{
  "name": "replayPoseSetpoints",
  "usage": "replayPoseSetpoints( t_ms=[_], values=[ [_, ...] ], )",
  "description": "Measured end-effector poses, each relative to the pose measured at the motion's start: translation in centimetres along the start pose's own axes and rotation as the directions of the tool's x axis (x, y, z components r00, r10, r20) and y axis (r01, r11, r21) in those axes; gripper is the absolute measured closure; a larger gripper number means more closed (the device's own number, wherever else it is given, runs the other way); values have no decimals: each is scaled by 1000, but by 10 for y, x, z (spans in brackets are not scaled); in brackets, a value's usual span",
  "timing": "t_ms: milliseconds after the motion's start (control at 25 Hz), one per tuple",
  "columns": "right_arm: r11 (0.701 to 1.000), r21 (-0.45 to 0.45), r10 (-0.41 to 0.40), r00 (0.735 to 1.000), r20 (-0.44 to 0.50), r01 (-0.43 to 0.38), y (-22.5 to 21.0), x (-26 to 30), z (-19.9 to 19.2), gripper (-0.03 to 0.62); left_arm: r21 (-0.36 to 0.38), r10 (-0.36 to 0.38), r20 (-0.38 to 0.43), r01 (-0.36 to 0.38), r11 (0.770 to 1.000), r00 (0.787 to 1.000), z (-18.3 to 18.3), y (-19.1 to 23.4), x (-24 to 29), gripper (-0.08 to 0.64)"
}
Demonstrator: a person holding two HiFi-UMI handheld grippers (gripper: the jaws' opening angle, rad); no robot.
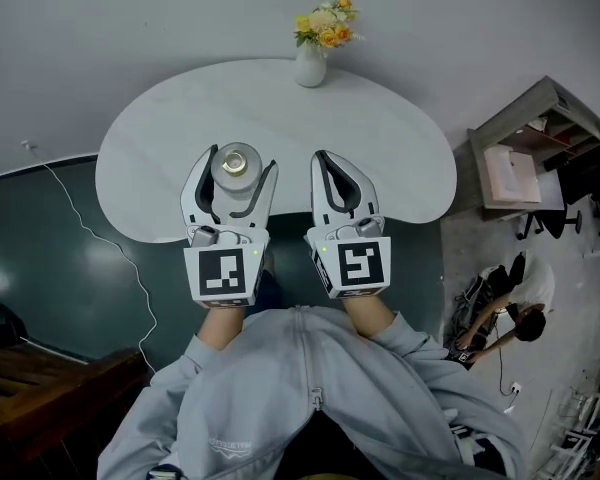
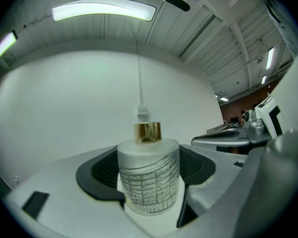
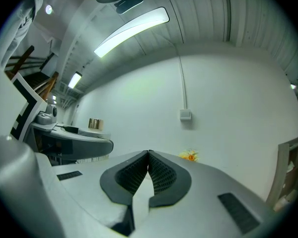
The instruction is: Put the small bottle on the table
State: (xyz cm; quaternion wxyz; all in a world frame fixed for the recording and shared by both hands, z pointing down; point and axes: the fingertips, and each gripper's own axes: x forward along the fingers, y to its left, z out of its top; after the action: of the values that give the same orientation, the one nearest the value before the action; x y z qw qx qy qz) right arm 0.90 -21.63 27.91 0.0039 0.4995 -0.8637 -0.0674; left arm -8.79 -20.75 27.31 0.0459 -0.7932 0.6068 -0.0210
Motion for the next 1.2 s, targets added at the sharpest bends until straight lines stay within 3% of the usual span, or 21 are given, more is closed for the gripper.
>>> replayPoseSetpoints(
  t_ms=[280,760,1040,1200],
  values=[
    [1000,-1,-25,1000,-18,25,-11,58,-6,565,-39,-44,-2,44,998,999,-10,28,52,225],
    [995,1,-103,994,-38,104,-31,125,-23,565,-29,-134,-7,134,991,991,-21,62,123,225],
    [995,-9,-104,993,-54,103,-44,147,-31,565,-59,-142,-3,142,988,990,-28,66,153,225],
    [997,-1,-83,995,-52,83,-54,157,-36,565,-86,-111,14,112,990,994,-28,67,168,225]
  ],
)
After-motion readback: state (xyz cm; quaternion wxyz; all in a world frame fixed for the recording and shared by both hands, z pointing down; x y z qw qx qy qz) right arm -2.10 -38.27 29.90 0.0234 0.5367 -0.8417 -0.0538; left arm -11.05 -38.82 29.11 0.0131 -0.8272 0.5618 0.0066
